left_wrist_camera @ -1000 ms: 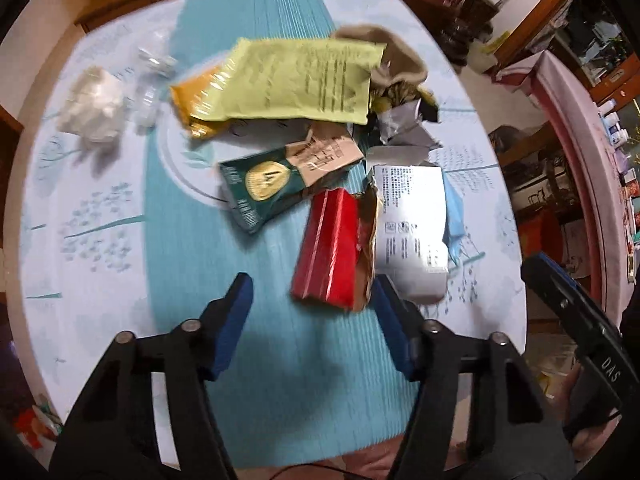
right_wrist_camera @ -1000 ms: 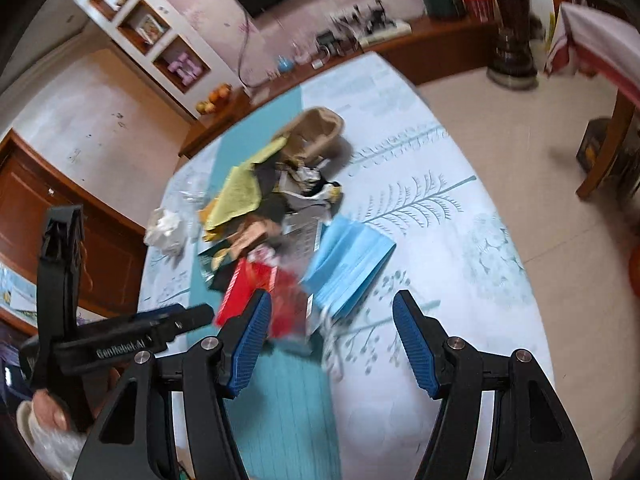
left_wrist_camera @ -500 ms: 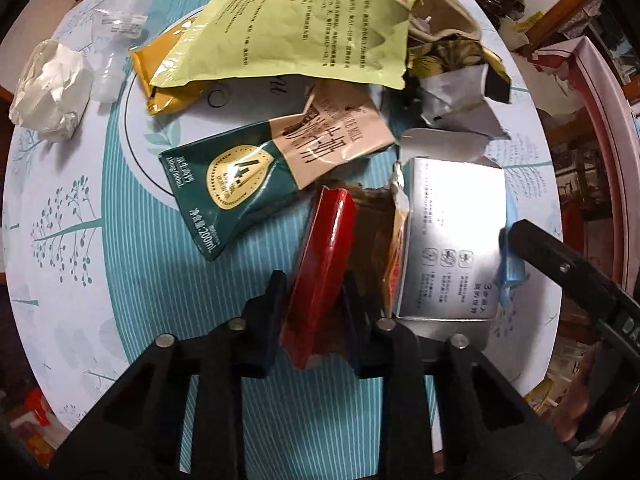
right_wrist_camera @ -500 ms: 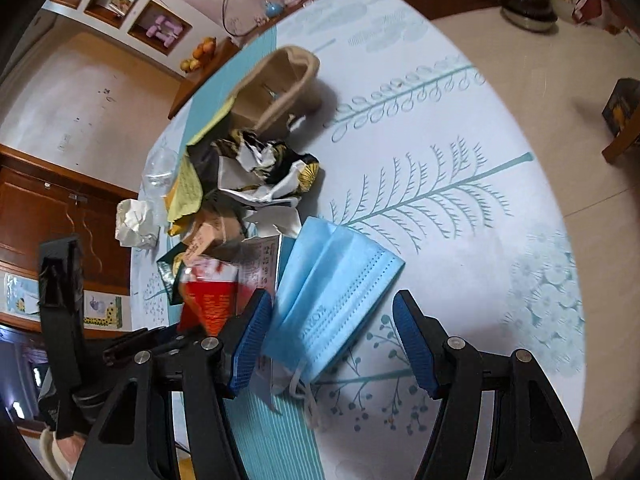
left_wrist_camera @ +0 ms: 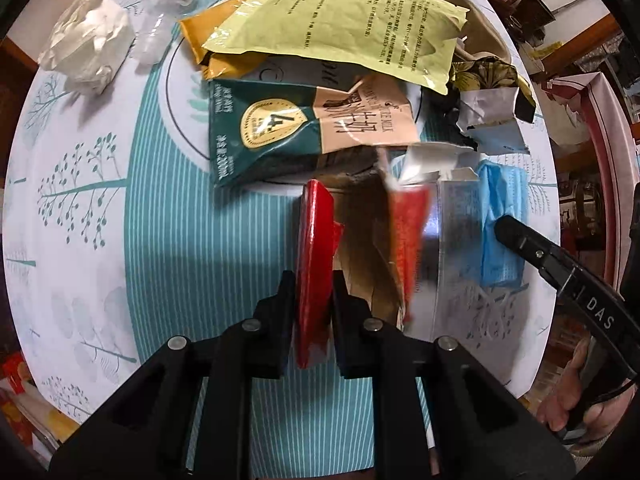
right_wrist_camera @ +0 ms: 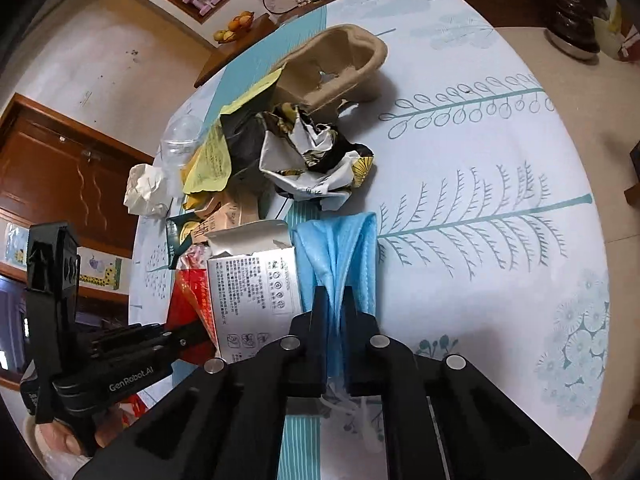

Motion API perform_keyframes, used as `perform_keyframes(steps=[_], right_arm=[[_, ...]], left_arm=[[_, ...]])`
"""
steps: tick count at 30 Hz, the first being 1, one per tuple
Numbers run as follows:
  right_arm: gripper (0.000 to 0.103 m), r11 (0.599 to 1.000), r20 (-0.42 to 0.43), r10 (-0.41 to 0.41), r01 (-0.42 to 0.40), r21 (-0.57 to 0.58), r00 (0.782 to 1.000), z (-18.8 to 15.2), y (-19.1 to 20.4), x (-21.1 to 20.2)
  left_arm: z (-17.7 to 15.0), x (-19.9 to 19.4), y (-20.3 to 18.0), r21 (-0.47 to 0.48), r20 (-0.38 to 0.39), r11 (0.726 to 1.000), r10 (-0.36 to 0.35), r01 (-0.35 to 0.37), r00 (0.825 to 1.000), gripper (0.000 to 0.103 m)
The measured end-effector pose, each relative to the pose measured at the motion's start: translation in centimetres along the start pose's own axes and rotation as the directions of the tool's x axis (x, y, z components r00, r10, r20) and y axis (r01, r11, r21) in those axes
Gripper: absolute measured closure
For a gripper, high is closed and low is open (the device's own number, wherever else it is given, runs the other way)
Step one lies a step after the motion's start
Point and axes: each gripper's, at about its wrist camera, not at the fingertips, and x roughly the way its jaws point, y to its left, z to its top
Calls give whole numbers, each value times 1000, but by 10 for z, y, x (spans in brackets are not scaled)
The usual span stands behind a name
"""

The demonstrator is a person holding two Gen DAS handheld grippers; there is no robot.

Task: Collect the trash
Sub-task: 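Grasp the red box with the left tool while the right tool grasps the blue face mask, then carry the red box and blue mask down to the black bin and release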

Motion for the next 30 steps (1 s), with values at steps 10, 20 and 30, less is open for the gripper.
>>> perform_keyframes(steps=[10,20,30], right_arm=[[99,998,125,5,3,-61,992,-19,15,-60],[99,997,236,8,9,-71,972,-74,51,-119],[99,999,357,-33,42,-18,933,-180,103,-156]], left_arm=[[-25,-43,2,18,75,999,-29,28,997,91],[-57,-114,15,89,181,994,-82,67,980,91],[-138,-165,46,222,268,973,-129,69,955,91]])
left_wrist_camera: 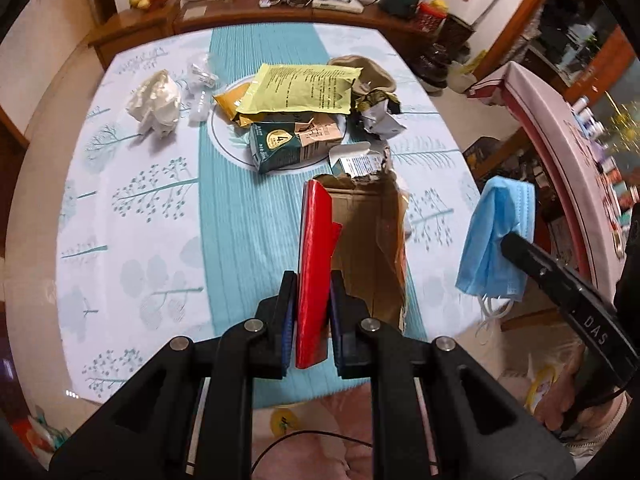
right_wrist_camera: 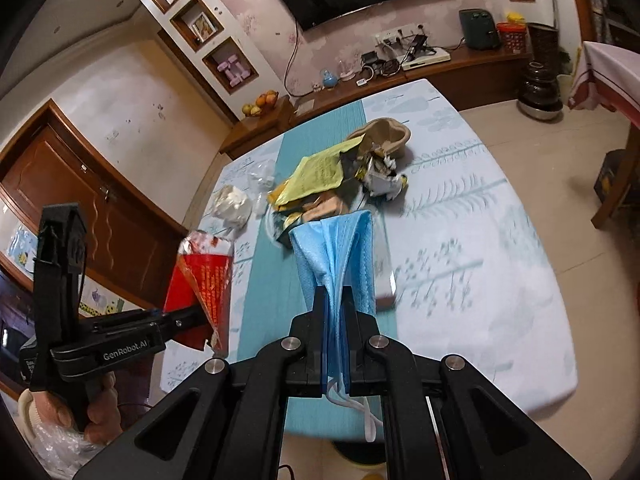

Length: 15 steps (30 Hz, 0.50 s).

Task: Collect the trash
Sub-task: 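Carry the red box and blue mask down to the black bin and release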

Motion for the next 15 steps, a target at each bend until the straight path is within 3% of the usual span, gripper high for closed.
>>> perform_keyframes(steps=[7,15], right_arm=[[99,1000,13,-23,23,-4,1000,-85,43,-38],[99,998,-50,-41,39,-51,998,-155,83,-50]], left_arm=[[-73,-48,18,40,81,999,-24,21,996,91],[-145,-71,56,5,70,999,-46,46,996,91]])
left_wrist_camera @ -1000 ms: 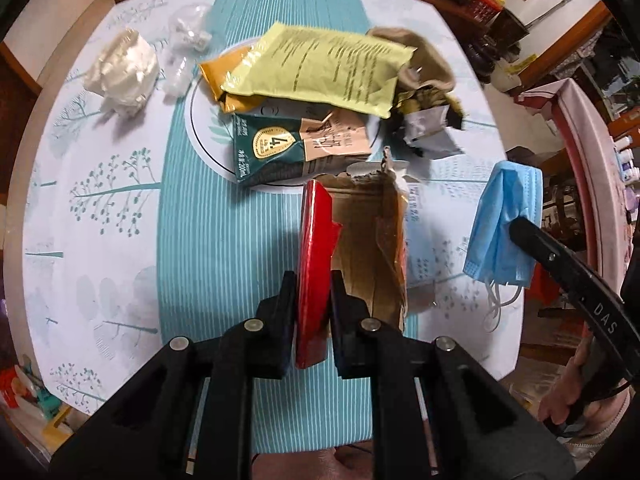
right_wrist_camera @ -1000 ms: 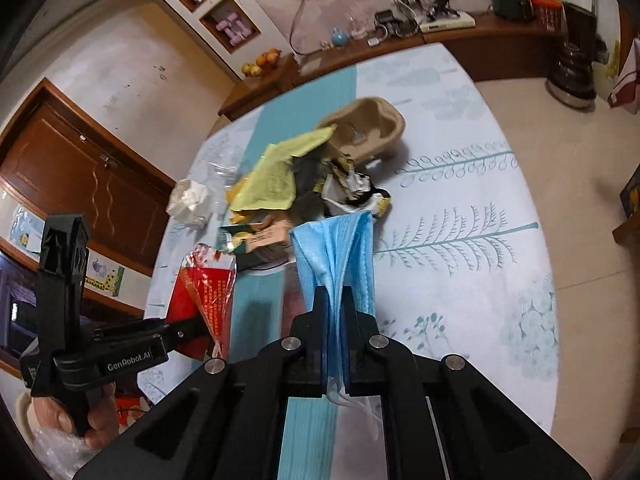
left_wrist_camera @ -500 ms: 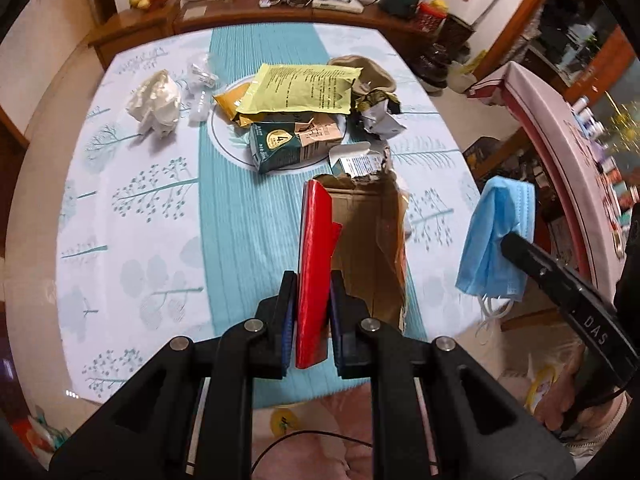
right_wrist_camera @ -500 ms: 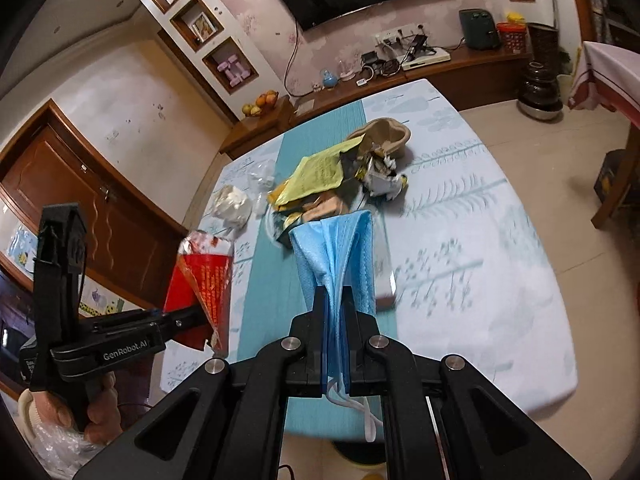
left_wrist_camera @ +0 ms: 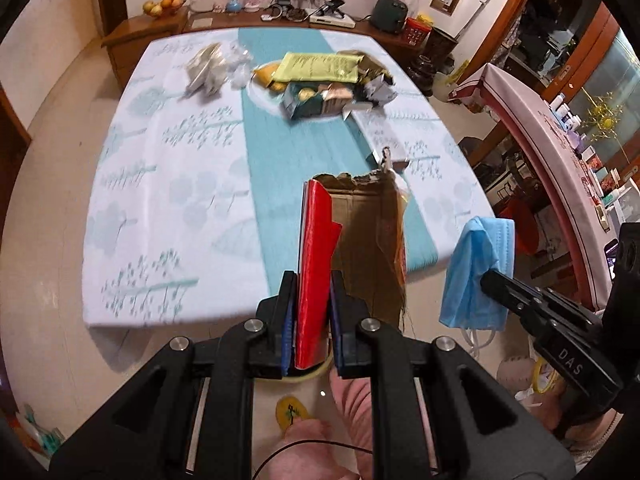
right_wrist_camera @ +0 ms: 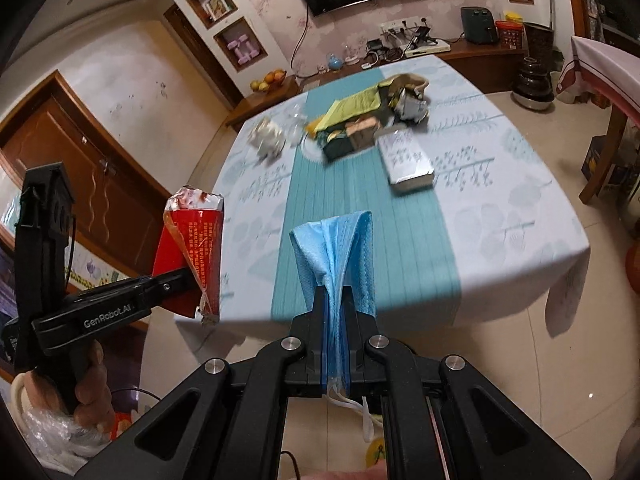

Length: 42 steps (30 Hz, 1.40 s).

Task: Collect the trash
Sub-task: 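Carry the red box and blue mask down to the black bin and release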

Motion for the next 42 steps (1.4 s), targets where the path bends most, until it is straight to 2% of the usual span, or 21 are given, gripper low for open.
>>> perform_keyframes(steps=[5,10,17,21,26,33,39,40,41,42], right_arm=[[99,999,-43,-15,13,-43,999,-23,17,0],[99,998,-98,-23,18,-53,995,-37,15,15],[99,1000,-202,14,-12,11,979,-82,-12,60],[99,999,-261,23,-12,42,965,-119,-41,99],[99,996,-316,20,10,93,949,-168,-87,160],[98,993,-353,6,38,115,935,-220,-130,253],[98,993,-358,25,18,116,933,-251,-143,331],[94,994,-364,41,0,114,931,-256,-143,343],[91,994,-370,46,-7,107,928,-260,-144,354],[81,995,-375,50,-12,102,926,-262,-144,363]], left_arm=[[-23,-2,16,-23,-10,1000,13,-13,1000,91],[-45,2,19,-29,6,998,49,-49,999,91],[-95,44,9,-29,-63,996,81,-82,995,91],[-138,97,-4,15,-129,993,116,-116,985,90],[-180,173,-5,13,-206,991,133,-133,970,90],[-218,277,7,7,-253,988,151,-154,956,90],[-230,344,17,33,-227,985,175,-172,958,87],[-231,352,20,38,-221,983,181,-177,958,86],[-232,361,23,41,-217,982,187,-182,958,79],[-233,368,26,43,-219,982,189,-184,957,75]])
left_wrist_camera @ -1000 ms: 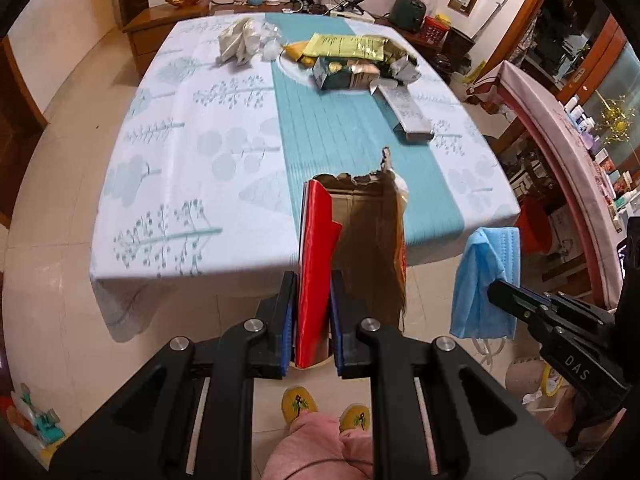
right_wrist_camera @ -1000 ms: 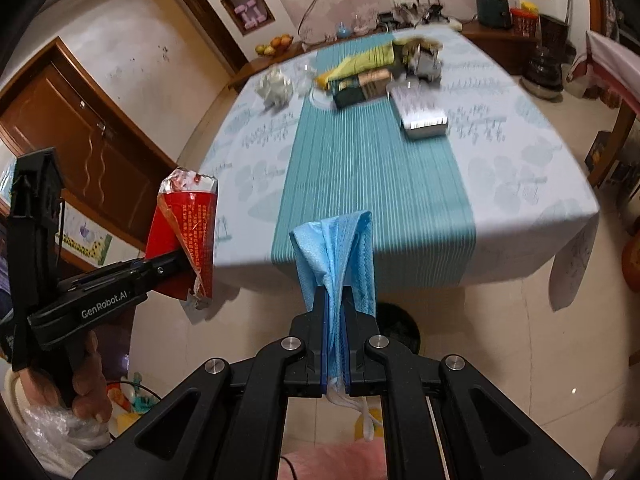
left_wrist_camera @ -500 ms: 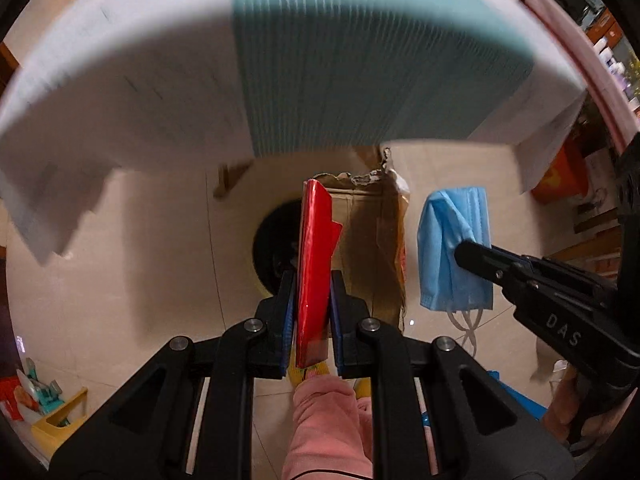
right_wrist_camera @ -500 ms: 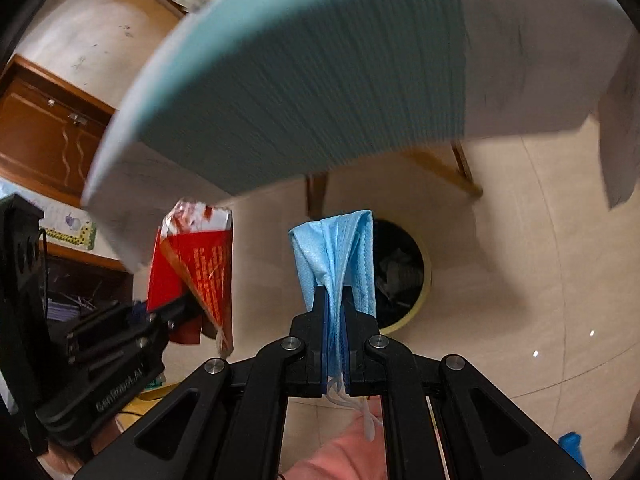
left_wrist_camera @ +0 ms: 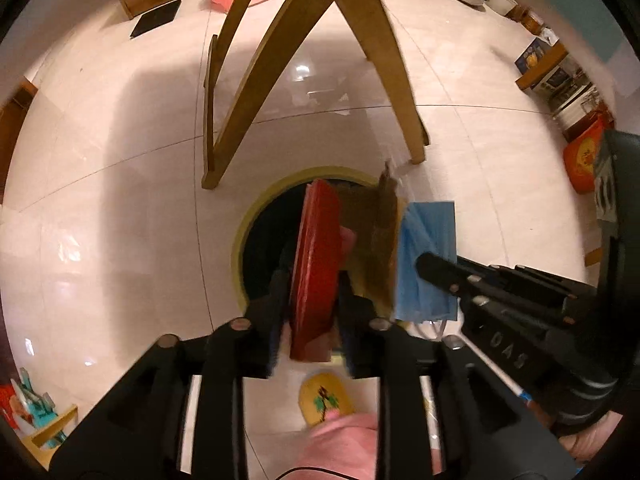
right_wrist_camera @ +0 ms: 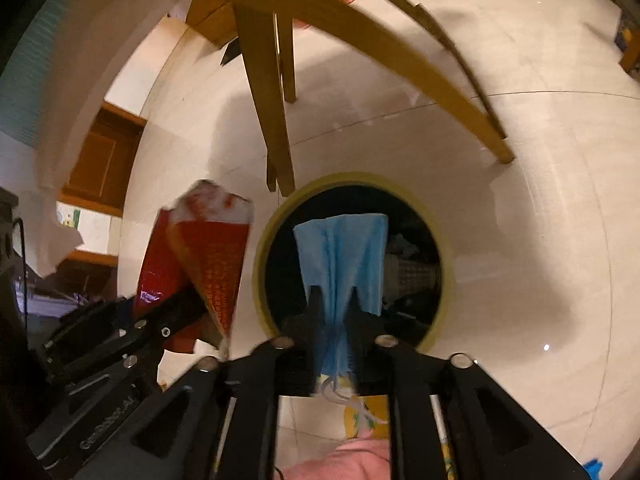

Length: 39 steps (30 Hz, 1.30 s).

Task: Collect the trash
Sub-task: 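Carry the red box and blue mask down to the black bin and release, then raise both open tools back above the table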

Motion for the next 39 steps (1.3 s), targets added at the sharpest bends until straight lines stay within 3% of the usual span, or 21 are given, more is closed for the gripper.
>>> perform_keyframes(steps=[1,6,10,15,19,24,32,39], right_arm=[[67,1000,-7,12,-12,-5,1000,1,-1,10],[62,1000,-2,24,-24,-7,1000,4,-2,32],[45,1000,9,22,-23,15,1000,2,0,22],[42,999,40,28,-30,39,999,1,-2,-7],[42,998,61,24,-27,48,998,-1,7,-49],[42,999,77,18,-20,26,997,-4,28,-118],[42,999,155,16,-9,-42,988,-10,80,-264],[42,997,297,28,-6,-78,955,1,121,-390]], left_arm=[[2,4,1,0,-3,1000,3,-3,1000,67],[9,22,12,-22,6,999,38,-37,999,45],[14,9,30,-56,31,998,36,-34,999,23],[10,-16,35,-79,38,997,20,-17,999,21],[5,-59,26,-65,62,998,18,-14,998,21],[4,-140,17,-43,110,999,20,-15,994,21],[14,-278,14,-42,190,999,-20,28,982,21],[36,-396,10,-30,293,999,-34,45,955,21]])
